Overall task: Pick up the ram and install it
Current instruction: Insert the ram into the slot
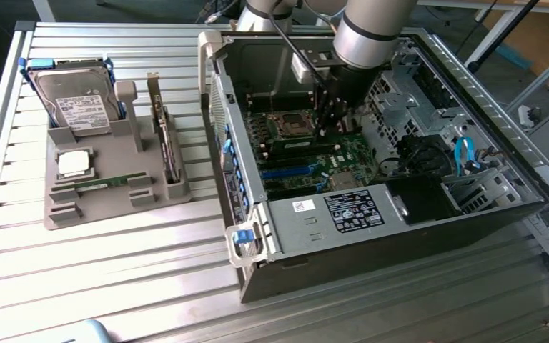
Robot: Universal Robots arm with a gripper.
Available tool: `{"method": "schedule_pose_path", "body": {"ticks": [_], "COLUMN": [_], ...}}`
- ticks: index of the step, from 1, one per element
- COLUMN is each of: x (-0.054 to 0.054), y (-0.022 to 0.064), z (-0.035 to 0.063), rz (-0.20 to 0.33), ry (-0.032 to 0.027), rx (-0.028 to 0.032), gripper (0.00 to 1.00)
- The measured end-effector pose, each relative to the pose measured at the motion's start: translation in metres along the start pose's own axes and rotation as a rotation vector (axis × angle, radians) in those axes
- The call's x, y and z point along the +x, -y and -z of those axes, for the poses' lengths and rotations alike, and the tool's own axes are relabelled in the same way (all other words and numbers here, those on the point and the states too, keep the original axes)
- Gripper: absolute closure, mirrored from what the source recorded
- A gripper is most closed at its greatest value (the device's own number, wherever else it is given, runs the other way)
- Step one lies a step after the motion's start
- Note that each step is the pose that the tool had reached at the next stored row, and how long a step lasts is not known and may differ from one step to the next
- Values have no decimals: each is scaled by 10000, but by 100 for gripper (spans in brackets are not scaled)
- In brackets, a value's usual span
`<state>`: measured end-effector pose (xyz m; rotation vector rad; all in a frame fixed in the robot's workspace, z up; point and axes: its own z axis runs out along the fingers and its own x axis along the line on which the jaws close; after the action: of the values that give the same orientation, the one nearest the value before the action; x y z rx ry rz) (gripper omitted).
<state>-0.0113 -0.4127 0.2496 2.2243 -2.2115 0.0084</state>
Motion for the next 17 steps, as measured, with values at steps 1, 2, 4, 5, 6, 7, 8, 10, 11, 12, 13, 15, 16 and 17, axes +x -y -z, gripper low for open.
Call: {"method": "schedule_pose_path", "body": {"ticks": [1,2,4,5,6,7,8,10,11,12,13,15,16,17], "x": [-1,-1,-1,-1,-1,-1,-1,-1,-1,-1,-1,-1,-1,-1], "y": [0,0,0,0,0,1,1,2,2,2,2,4,9,15], "z": [-6,-11,-12,-14,-16,-16,-17,-17,-17,-17,-17,-17,-17,-17], "rz": [0,0,0,-6,-24,-40,-48,-48,-48,-48,-48,-48,-47,-47], "ry": [0,0,-1,1,1,0,-1,0,0,0,0,0,1,1], "rx": [0,0,0,1,0,0,0,0,0,0,0,0,0,0], "gripper": [88,88,88,88,88,88,88,88,88,88,88,88,88,88]}}
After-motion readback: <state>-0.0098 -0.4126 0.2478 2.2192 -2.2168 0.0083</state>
